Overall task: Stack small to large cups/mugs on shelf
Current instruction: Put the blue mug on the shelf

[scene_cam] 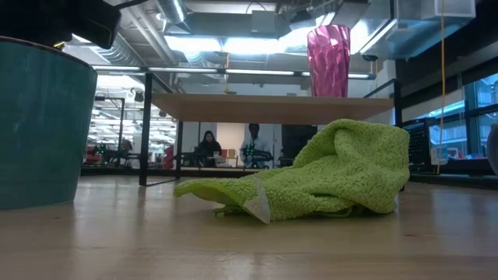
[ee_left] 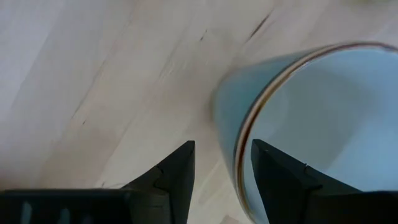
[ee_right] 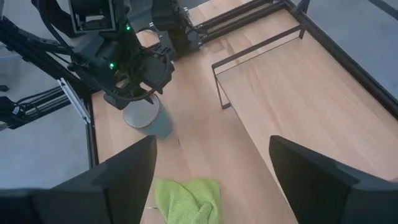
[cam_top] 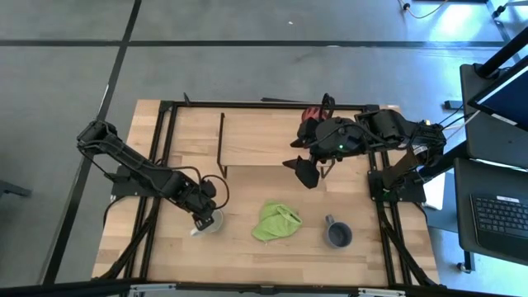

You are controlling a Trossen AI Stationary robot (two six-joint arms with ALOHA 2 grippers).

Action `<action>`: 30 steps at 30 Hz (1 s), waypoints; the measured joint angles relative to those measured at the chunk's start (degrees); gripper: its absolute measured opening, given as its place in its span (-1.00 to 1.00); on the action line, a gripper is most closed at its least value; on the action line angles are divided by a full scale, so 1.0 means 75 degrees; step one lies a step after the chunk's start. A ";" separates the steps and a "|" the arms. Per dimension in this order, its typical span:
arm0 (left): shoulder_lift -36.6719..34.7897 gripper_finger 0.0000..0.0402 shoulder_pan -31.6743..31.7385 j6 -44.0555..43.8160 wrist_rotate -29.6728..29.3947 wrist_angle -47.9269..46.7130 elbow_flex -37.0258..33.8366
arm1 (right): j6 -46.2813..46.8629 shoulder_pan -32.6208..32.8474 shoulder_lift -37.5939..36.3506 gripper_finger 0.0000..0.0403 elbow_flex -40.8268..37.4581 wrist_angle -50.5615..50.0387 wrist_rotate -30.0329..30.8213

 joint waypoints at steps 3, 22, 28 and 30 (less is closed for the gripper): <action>0.0000 -0.25 0.0000 -0.0017 -0.0003 0.0001 0.0000 | 0.0032 -0.0001 0.0000 0.55 0.0000 -0.0096 0.0000; 0.0003 -0.92 0.0006 -0.0093 -0.0126 0.0214 0.0003 | 0.0238 0.0002 -0.0003 0.55 0.0000 -0.0216 -0.0001; 0.0010 -0.92 0.0055 -0.0192 -0.0042 -0.0026 0.0510 | 0.0238 0.0005 -0.0003 0.55 0.0196 -0.0709 0.0566; 0.0009 -0.92 0.0174 -0.0198 0.0035 -0.0276 0.0935 | 0.0254 0.0030 -0.0015 0.55 0.0409 -0.1023 0.0872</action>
